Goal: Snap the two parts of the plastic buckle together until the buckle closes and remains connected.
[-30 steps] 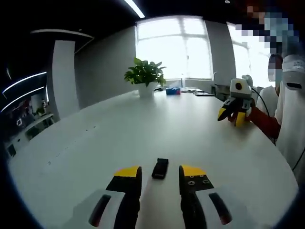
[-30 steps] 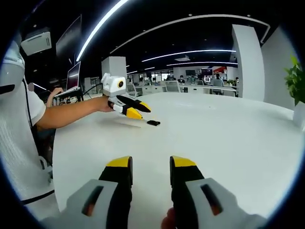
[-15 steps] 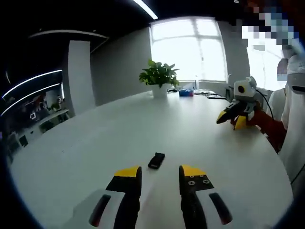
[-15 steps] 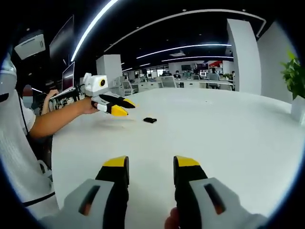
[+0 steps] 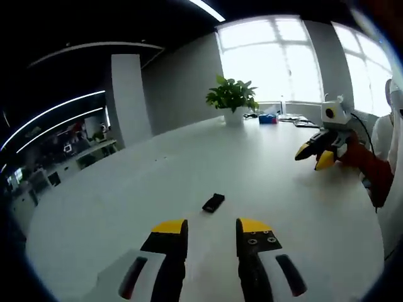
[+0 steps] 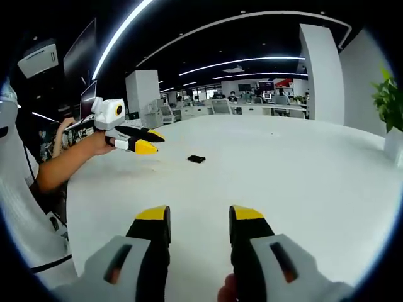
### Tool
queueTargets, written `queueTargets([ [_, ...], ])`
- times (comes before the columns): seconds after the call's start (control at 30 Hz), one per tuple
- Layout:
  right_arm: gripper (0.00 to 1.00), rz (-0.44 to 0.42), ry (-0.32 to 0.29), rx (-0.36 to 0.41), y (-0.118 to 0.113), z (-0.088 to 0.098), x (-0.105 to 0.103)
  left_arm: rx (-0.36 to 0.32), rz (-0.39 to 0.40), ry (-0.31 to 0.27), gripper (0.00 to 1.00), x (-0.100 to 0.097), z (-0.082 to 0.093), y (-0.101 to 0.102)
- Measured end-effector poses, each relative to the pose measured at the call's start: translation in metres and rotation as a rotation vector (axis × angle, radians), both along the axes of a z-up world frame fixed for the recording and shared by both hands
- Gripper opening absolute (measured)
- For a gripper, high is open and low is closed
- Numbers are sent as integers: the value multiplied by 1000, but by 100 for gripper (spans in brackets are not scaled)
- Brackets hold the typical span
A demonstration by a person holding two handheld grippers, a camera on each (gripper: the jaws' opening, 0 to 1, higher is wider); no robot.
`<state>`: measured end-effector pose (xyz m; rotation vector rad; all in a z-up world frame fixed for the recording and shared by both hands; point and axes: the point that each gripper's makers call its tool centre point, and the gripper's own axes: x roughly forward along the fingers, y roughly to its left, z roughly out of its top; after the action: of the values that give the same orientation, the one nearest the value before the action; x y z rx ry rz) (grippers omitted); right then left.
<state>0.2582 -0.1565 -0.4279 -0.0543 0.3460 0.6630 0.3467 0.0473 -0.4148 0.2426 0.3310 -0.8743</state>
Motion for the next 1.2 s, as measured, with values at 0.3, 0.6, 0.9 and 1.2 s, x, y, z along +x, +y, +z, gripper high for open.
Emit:
queueTargets([
  [0.3,37,9,5,-6,7,1,0,-76,86,-47,27,-18,13,16],
  [0.6,37,-2,-4,-2,10,3,1,-110,191,-53,31,-31,18,33],
  [0.9,38,-30,-12,-18,12,3,-1,-126,298,-59,36,-51,16,42],
  [1.2,38,-73,-25,-15,11,5,-11,-164,357,-51,37,-78,10,49],
])
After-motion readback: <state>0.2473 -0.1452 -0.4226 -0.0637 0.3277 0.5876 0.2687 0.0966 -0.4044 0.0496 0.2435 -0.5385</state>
